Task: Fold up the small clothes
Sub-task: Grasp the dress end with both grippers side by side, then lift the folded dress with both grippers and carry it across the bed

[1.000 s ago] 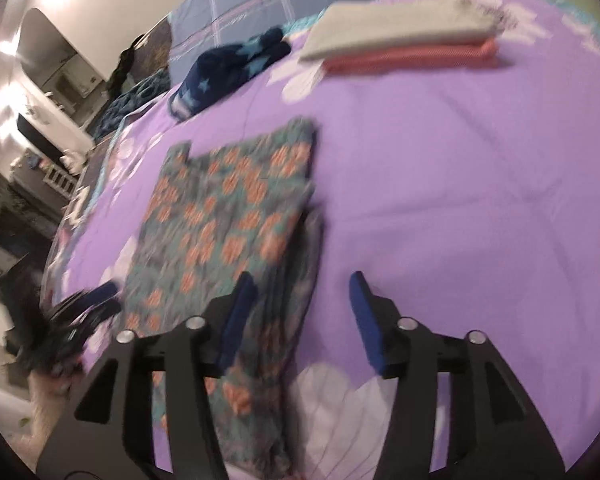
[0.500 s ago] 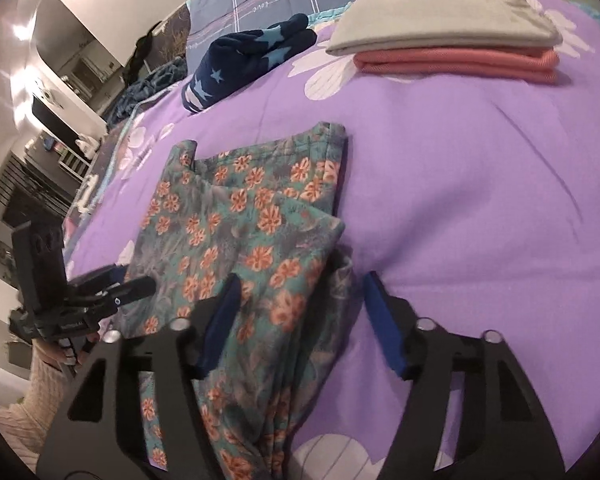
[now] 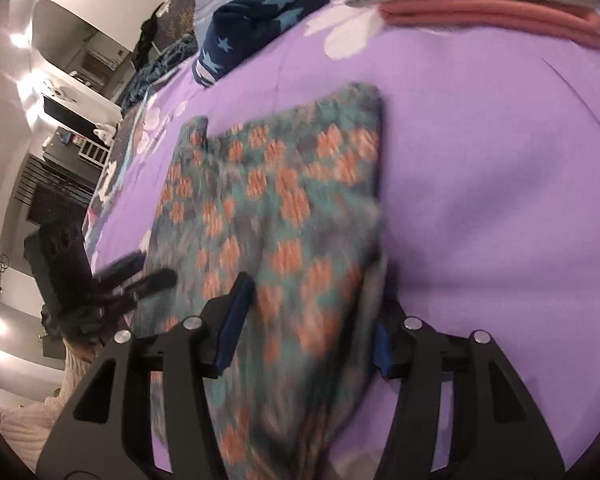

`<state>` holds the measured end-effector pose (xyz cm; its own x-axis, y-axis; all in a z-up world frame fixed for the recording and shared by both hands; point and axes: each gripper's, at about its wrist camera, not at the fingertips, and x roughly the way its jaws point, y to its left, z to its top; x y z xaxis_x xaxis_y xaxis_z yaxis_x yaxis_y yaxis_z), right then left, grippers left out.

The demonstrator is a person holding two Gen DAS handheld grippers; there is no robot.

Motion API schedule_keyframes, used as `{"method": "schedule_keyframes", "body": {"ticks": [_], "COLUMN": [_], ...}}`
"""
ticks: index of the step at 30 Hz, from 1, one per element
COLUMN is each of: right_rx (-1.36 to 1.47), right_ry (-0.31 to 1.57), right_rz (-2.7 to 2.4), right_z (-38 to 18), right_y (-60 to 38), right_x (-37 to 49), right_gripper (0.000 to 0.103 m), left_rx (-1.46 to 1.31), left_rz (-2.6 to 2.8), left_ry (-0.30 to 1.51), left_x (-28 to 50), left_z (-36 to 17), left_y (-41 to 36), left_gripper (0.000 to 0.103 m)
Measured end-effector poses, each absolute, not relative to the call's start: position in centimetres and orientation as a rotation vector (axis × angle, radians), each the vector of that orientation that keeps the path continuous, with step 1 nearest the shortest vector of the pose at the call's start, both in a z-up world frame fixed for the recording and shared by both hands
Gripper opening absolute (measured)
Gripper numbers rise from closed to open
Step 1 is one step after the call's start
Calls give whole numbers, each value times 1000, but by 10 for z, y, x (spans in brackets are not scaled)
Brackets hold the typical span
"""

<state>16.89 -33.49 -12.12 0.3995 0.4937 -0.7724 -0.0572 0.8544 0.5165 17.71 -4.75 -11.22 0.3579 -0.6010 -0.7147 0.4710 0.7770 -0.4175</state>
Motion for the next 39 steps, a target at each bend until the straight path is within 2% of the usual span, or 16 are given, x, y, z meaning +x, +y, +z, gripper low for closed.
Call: {"method": "schedule_keyframes", "body": {"ticks": [2, 5, 7, 9, 10, 17, 24, 34, 39], "right_rx": [456, 416, 347, 317, 299, 120, 91, -28, 1], "right_ry": [1100, 1090, 1073, 1058, 1043, 800, 538, 320, 293], "right_rz": [372, 350, 331, 327, 315, 261, 141, -201, -390], "right_z": [-123, -120, -116, -110, -105, -35, 44, 147, 177], "right_y": [-334, -331, -325, -319, -315, -285, -314, -407, -481], "right_x": [177, 176, 170, 164, 162, 112, 23, -82, -106], "right_gripper": [54, 43, 32, 19, 17, 15, 14, 14, 14], "left_rx": [-154, -123, -100, -69, -51, 54, 116, 289, 334], "left_rz": [-696, -667, -662, -654, -647, -635, -735, -983, -1079], "left_ry": [989, 988, 977, 950, 935, 759, 573, 337, 290], "left_x": [182, 188, 189, 187, 186, 155, 109, 51, 47], "left_z": [-112, -111, -110, -107, -104, -48, 27, 127, 148], "left_y": [-49, -52, -55, -59, -60, -72, -106, -259, -346], "left_gripper": [61, 45, 25, 15, 13, 10, 9, 8, 8]}}
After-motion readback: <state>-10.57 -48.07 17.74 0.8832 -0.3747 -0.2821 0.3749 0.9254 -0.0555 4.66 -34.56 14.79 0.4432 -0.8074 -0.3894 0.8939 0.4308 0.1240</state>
